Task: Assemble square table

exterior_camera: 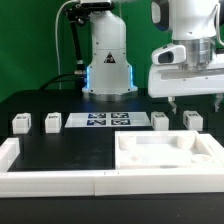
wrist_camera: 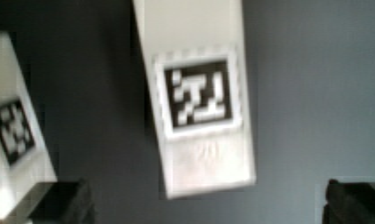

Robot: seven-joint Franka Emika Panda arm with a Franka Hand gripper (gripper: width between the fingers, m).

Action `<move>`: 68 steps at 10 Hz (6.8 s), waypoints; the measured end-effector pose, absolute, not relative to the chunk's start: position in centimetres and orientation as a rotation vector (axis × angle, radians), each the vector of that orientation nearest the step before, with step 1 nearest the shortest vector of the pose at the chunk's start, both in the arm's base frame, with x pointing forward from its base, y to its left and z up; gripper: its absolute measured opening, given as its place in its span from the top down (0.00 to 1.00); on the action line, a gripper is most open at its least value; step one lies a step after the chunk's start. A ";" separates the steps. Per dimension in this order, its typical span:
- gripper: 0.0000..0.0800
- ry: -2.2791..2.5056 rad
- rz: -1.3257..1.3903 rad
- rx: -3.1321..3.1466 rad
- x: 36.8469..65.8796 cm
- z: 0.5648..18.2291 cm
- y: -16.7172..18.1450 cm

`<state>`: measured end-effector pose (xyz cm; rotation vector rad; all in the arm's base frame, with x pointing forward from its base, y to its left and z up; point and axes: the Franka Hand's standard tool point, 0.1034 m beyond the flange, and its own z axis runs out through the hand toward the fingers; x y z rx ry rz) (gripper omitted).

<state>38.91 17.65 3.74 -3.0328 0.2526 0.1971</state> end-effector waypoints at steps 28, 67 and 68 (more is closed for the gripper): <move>0.64 0.149 1.273 -2.783 36.4 1.3 18.4; 0.64 -0.191 -0.756 -2.949 53.4 10.3 13.7; 0.64 -0.190 -0.756 -2.949 53.4 10.3 13.6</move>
Offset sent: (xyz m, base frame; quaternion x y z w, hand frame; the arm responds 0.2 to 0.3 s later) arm -0.0018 0.0089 0.0015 -0.0019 -0.1378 -0.0001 0.9905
